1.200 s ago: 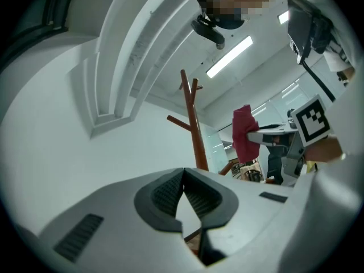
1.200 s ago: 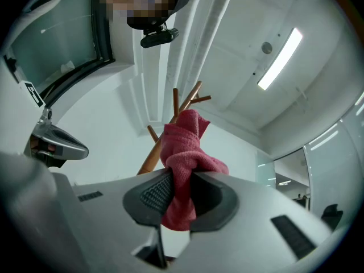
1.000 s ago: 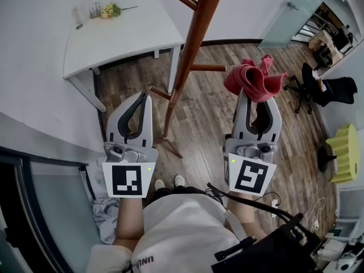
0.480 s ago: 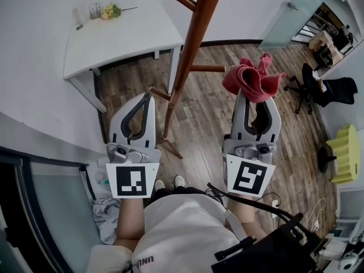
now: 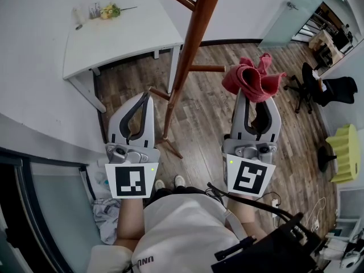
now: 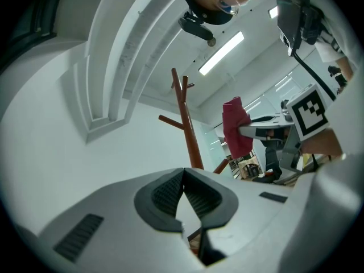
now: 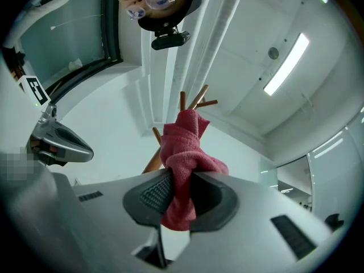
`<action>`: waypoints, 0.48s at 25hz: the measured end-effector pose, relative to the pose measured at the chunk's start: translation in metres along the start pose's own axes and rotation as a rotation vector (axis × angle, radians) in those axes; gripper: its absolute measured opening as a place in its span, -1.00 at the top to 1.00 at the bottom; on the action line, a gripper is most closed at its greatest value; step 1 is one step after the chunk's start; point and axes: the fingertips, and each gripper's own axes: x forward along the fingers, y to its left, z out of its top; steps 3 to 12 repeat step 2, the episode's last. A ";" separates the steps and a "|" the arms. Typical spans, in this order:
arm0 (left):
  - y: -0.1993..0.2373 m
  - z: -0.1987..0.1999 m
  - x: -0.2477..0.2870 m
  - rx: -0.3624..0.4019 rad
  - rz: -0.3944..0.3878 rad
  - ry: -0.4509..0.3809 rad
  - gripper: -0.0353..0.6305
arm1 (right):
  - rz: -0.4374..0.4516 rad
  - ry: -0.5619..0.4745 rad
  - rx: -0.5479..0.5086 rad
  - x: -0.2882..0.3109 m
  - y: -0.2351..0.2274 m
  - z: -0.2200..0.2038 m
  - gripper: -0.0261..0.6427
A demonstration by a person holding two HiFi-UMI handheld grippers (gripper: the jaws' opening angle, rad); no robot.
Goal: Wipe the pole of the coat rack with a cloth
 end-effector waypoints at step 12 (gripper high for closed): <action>0.001 0.000 0.000 -0.004 0.002 0.001 0.85 | -0.003 0.006 -0.004 0.000 -0.001 0.000 0.69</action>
